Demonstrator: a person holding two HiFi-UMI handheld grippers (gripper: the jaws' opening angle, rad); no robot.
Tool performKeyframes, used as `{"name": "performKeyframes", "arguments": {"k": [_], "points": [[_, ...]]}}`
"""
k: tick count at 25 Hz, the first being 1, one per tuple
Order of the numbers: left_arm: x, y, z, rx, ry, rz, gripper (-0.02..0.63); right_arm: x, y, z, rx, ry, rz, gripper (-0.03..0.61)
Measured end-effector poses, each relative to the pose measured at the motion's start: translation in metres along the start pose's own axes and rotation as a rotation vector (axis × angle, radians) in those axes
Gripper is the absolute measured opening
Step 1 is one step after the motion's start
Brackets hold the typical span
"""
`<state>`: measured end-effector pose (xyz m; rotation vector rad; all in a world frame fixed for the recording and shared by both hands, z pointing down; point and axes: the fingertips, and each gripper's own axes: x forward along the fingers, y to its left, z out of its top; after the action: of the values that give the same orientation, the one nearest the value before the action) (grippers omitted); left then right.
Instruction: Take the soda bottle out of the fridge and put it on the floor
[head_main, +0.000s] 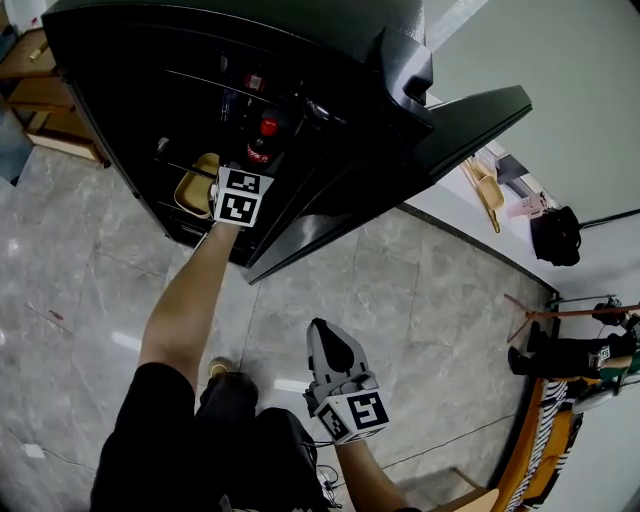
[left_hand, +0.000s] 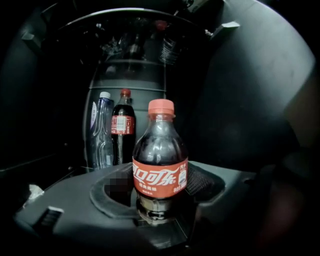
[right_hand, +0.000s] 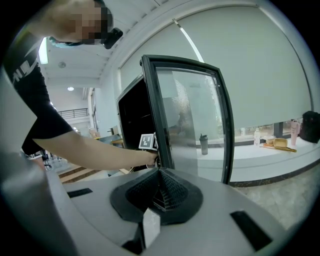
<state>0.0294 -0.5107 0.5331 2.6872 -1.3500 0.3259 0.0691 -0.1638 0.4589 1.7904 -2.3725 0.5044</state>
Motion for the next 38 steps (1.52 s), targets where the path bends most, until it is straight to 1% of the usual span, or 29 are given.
{"name": "performKeyframes", "arguments": {"k": [5,10,14,17,19,23,26,28,32,38], "points": [[-0.020,-0.005,-0.003,-0.002,-0.011,-0.006,0.305,0.000,-0.001,-0.003,0.008,-0.005,0.011,0.025],[-0.060,-0.008,0.002,-0.029,-0.035,-0.026,0.305,0.006,0.001,-0.012,0.000,-0.009,0.041,0.025],[-0.104,-0.006,0.011,-0.079,-0.054,-0.053,0.305,0.017,0.002,-0.028,-0.017,-0.017,0.072,0.025],[-0.131,-0.012,0.009,-0.086,-0.054,-0.082,0.305,0.029,-0.001,-0.046,-0.039,-0.023,0.097,0.025],[-0.147,-0.016,0.003,-0.076,-0.053,-0.099,0.305,0.038,-0.004,-0.056,-0.061,-0.032,0.114,0.025],[-0.168,-0.032,-0.022,-0.020,-0.051,-0.146,0.305,0.050,-0.015,-0.086,-0.095,-0.052,0.121,0.025],[-0.181,-0.042,-0.048,0.010,-0.062,-0.153,0.305,0.059,-0.026,-0.117,-0.115,-0.064,0.131,0.025],[-0.187,-0.049,-0.067,0.010,-0.077,-0.148,0.305,0.065,-0.036,-0.137,-0.123,-0.068,0.140,0.025],[-0.191,-0.065,-0.107,-0.005,-0.096,-0.178,0.305,0.084,-0.057,-0.177,-0.132,-0.087,0.133,0.025],[-0.188,-0.090,-0.170,0.001,-0.102,-0.218,0.305,0.099,-0.068,-0.236,-0.144,-0.104,0.134,0.025]]}}
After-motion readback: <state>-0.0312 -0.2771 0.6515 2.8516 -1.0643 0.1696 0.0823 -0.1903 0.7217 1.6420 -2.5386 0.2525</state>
